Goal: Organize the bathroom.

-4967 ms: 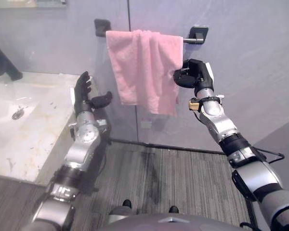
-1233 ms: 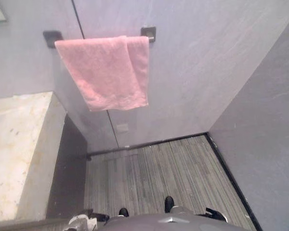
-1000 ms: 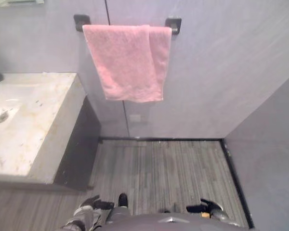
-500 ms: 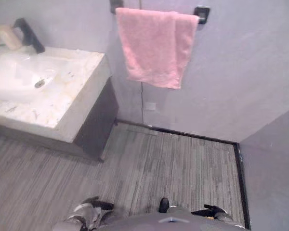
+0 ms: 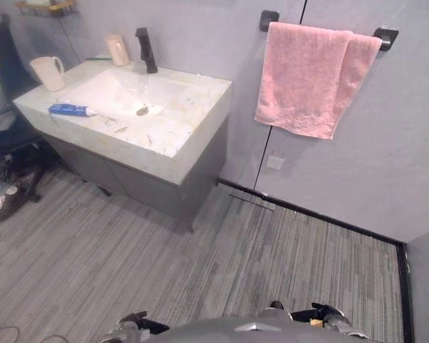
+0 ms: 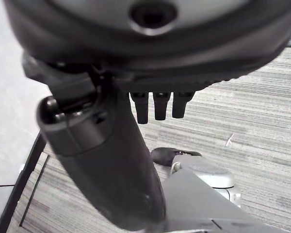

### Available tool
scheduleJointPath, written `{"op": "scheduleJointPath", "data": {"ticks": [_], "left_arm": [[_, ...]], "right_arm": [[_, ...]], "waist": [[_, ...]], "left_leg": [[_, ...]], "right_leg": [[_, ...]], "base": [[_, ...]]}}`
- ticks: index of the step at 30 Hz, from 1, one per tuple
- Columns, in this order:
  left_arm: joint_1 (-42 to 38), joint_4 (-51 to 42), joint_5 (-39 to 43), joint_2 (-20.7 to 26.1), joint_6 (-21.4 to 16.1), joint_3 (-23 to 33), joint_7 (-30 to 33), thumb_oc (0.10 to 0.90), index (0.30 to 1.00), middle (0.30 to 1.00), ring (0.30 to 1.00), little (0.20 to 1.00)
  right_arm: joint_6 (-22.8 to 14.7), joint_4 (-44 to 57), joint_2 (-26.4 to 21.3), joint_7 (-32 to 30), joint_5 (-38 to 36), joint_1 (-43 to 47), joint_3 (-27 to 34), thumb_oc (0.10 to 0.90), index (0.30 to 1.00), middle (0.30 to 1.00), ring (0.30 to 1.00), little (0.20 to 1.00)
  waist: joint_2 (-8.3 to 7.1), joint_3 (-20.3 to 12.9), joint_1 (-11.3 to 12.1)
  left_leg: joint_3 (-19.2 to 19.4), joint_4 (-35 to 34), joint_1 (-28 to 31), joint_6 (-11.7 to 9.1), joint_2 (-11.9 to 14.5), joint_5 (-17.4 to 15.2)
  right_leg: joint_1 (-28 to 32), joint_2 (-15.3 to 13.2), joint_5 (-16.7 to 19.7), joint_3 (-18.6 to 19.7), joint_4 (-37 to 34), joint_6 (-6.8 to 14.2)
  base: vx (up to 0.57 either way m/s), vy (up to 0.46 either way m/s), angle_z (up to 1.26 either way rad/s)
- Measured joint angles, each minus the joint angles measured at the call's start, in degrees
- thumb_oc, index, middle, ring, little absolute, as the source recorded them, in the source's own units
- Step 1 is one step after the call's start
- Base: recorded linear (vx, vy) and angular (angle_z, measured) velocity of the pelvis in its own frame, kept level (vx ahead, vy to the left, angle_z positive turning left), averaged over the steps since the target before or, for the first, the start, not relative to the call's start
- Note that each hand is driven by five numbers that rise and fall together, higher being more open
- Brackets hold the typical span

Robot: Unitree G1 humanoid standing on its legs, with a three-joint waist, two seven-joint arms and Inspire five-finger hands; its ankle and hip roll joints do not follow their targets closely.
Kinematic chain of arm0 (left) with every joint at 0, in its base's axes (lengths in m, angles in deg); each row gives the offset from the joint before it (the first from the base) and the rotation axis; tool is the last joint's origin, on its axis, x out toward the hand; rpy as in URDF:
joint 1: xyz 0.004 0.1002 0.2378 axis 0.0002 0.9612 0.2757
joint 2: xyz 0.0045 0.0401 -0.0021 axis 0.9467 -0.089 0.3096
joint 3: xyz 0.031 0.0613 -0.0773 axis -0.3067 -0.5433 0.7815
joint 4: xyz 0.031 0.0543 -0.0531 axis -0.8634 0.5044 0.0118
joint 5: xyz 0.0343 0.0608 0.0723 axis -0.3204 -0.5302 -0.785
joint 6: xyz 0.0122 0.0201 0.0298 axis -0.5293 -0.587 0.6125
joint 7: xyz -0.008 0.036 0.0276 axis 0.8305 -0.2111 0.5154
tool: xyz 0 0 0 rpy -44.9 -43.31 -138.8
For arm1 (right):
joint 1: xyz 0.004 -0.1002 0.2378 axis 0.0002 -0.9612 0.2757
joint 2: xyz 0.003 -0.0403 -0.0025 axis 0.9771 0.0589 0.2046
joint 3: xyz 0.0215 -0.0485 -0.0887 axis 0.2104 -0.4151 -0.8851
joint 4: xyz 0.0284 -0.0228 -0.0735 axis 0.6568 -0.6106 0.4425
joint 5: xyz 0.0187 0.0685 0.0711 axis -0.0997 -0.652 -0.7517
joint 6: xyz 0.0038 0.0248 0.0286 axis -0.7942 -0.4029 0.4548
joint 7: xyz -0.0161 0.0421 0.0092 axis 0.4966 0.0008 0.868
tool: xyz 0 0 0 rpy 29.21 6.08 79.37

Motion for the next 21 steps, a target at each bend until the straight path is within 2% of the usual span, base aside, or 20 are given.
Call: {"op": "scheduleJointPath", "data": {"ticks": [2,3,4,5,6,7,8,9,10,11,12,13,14,15,16,17,18,19,21], "left_arm": [[-0.15,-0.03,0.06,-0.45,-0.19,0.12,0.03,0.8,0.9,0.9,0.9,0.9],[-0.68,0.06,0.02,-0.39,-0.18,0.08,0.0,0.8,0.9,0.9,0.9,0.9],[-1.35,0.13,0.38,-0.4,-0.03,0.32,0.12,0.8,0.9,0.9,0.9,0.9],[-1.64,0.09,0.78,-0.26,0.07,0.56,0.08,0.8,0.9,0.9,0.9,0.9],[-1.64,0.09,0.78,-0.26,0.07,0.56,0.08,0.8,0.9,0.9,0.9,0.9],[-1.43,0.05,3.34,-0.21,0.35,3.09,0.39,0.8,0.9,0.9,0.9,0.9],[-1.79,-0.04,5.66,0.83,0.73,4.77,0.48,0.8,0.9,0.9,0.9,0.9],[-1.92,-0.56,6.5,0.94,1.01,4.68,0.62,0.8,0.9,0.9,0.9,0.9],[-2.71,-0.51,7.13,0.77,1.06,4.5,0.9,0.8,0.9,0.9,0.9,0.9],[-3.92,-0.37,7.57,-1.19,0.98,4.01,1.51,0.8,0.9,0.9,0.9,0.9],[-3.78,-0.96,7.97,-2.63,0.92,4.04,1.05,0.8,0.9,0.9,0.9,0.9],[-3.58,-1.57,8.07,-3.24,0.88,4.18,0.83,0.8,0.9,0.9,0.9,0.9],[-3.1,-1.56,8.26,-3.99,0.78,5.39,0.87,0.8,0.9,0.9,0.9,0.9],[-3.13,-1.5,8.27,-4.03,0.85,5.28,0.99,0.8,0.9,0.9,0.9,0.9],[-3.01,-1.45,8.25,-3.95,0.78,5.3,1.01,0.8,0.9,0.9,0.9,0.9],[-3.31,-1.16,8.22,-3.6,0.78,5.33,1.08,0.8,0.9,0.9,0.9,0.9],[-4.17,-1.14,8.21,-3.3,0.73,5.35,1.09,0.8,0.9,0.9,0.9,0.9],[-4.32,-1.7,8.27,-3.33,0.12,5.28,1.07,0.8,0.9,0.9,0.9,0.9],[-3.24,-2.0,9.24,-3.5,-0.13,5.46,1.25,0.8,0.9,0.9,0.9,0.9]], "right_arm": [[-1.15,-0.01,-0.17,-0.39,0.01,-0.42,0.0,0.8,0.9,0.9,0.9,0.9],[-1.31,0.01,-0.57,-0.53,0.0,-0.01,0.13,0.8,0.9,0.9,0.9,0.9],[-0.95,-0.23,-0.73,-0.54,0.06,0.96,-0.11,0.8,0.9,0.9,0.9,0.9],[-0.76,-1.36,-0.71,-0.56,0.11,2.31,-0.27,0.8,0.9,0.9,0.9,0.9],[-0.76,-1.36,-0.71,-0.56,0.11,2.31,-0.27,0.8,0.9,0.9,0.9,0.9],[-0.04,-1.69,0.42,0.09,0.12,3.44,-0.96,0.8,0.9,0.9,0.9,0.9],[0.6,-1.71,2.05,0.73,0.1,2.97,-2.14,0.8,0.9,0.9,0.9,0.9],[0.62,-1.68,2.58,0.73,-0.02,2.66,-2.49,0.8,0.9,0.9,0.9,0.9],[0.59,-1.79,3.26,0.71,-0.03,1.95,-2.52,0.8,0.9,0.9,0.9,0.9],[0.9,-2.28,3.04,1.02,-0.03,1.08,-2.51,0.8,0.9,0.9,0.9,0.9],[1.3,-2.65,2.65,1.13,-0.01,1.12,-2.59,0.8,0.9,0.9,0.9,0.9],[1.22,-2.7,2.48,1.22,0.0,1.33,-2.64,0.8,0.9,0.9,0.9,0.9],[1.1,-1.89,2.47,1.37,-0.01,1.31,-2.52,0.8,0.9,0.9,0.9,0.9],[0.89,-1.58,2.45,1.35,0.01,1.08,-2.37,0.8,0.9,0.9,0.9,0.9],[0.84,-1.53,2.36,1.29,0.01,1.24,-2.36,0.8,0.9,0.9,0.9,0.9],[0.49,-1.06,2.41,1.22,0.04,1.0,-2.02,0.8,0.9,0.9,0.9,0.9],[0.41,-0.94,2.65,1.22,0.05,0.71,-1.48,0.8,0.9,0.9,0.9,0.9],[0.61,-1.04,2.5,1.23,0.11,0.54,-1.15,0.8,0.9,0.9,0.9,0.9],[0.37,-0.84,1.85,1.15,0.27,0.63,-1.0,0.8,0.9,0.9,0.9,0.9]], "waist": [[0.26,0.81,-0.11],[0.61,1.61,0.08],[1.06,2.13,0.23],[1.72,2.9,0.59],[1.72,2.9,0.59],[2.49,2.97,1.43],[2.09,2.74,1.56],[1.84,2.63,1.45],[1.12,2.34,0.9],[0.06,2.35,0.18],[1.26,2.94,1.15],[1.24,3.3,1.16],[2.33,2.98,1.0],[2.56,2.94,0.48],[2.68,2.89,0.46],[1.87,3.36,-0.14],[0.73,4.06,-0.58],[0.0,4.16,0.34],[0.39,4.23,0.87]], "left_leg": [[0.07,5.02,-3.41,1.54,-0.26,-1.64],[0.0,5.31,-3.46,1.38,0.08,-1.75],[0.08,5.88,-3.94,1.53,0.37,-0.8],[0.2,5.78,-3.91,1.99,1.69,-0.58],[0.2,5.78,-3.91,1.99,1.69,-0.58],[-0.61,4.47,-3.88,1.35,4.67,0.28],[-3.09,3.3,-4.31,0.16,6.45,1.28],[-5.03,2.94,-5.13,-0.21,6.55,2.35],[-7.01,2.56,-6.22,-0.78,5.89,3.43],[-8.77,1.38,-6.87,-1.11,4.15,4.83],[-6.24,2.02,-6.9,-0.58,4.26,4.8],[-4.83,2.8,-6.94,-0.09,4.27,4.3],[-1.98,4.19,-6.86,-0.47,5.02,3.53],[1.67,5.49,-6.61,-1.04,5.33,3.1],[3.08,5.82,-6.67,-1.52,6.0,2.74],[7.85,8.89,-7.63,-3.05,7.63,1.17],[10.5,10.9,-7.82,-3.27,8.49,1.0],[10.86,10.29,-7.54,-3.52,10.02,0.82],[10.34,7.6,-6.46,-3.92,13.26,1.62]], "right_leg": [[-1.13,-0.44,2.75,0.59,1.31,-0.31],[-1.53,-0.24,3.98,1.03,2.34,-0.72],[-1.75,0.75,6.78,1.59,2.18,-2.11],[-2.09,2.17,8.29,2.2,2.05,-2.44],[-2.09,2.17,8.29,2.2,2.05,-2.44],[-3.35,9.21,-3.49,5.73,9.53,-3.37],[-1.37,17.62,-9.12,9.7,9.2,-6.84],[0.39,20.86,-10.64,11.05,6.81,-8.86],[3.45,23.52,-11.19,14.17,0.94,-9.71],[7.38,23.45,-6.14,14.75,-6.85,-13.48],[7.01,22.75,-5.7,13.65,-6.95,-13.35],[7.08,22.65,-5.7,13.1,-7.16,-13.32],[7.37,22.22,-5.67,11.71,-7.26,-13.36],[7.65,21.96,-5.74,10.64,-7.33,-13.35],[7.67,21.46,-5.82,9.5,-7.37,-13.47],[8.77,20.13,-5.38,6.48,-8.49,-13.56],[9.27,19.38,-5.5,4.98,-8.5,-13.44],[9.08,18.49,-6.15,4.75,-8.51,-13.31],[9.11,17.92,-5.86,3.97,-8.52,-12.32]], "base": [[-0.21,0.139,0.2],[-0.27,0.155,0.18],[-0.2,0.09,0.05],[-0.11,0.047,0.01],[-0.06,0.028,-0.09],[-0.09,-0.007,0.28],[-0.11,0.003,0.5],[-0.12,0.008,0.93],[-0.09,0.042,1.5],[-0.12,0.081,1.35],[-0.14,0.12,1.0],[-0.09,0.121,0.39],[-0.09,0.19,0.63],[-0.07,0.217,0.67],[-0.05,0.249,0.87],[0.0,0.185,0.98],[0.02,0.232,1.08],[0.05,0.267,0.66],[0.12,0.316,0.34]]}}
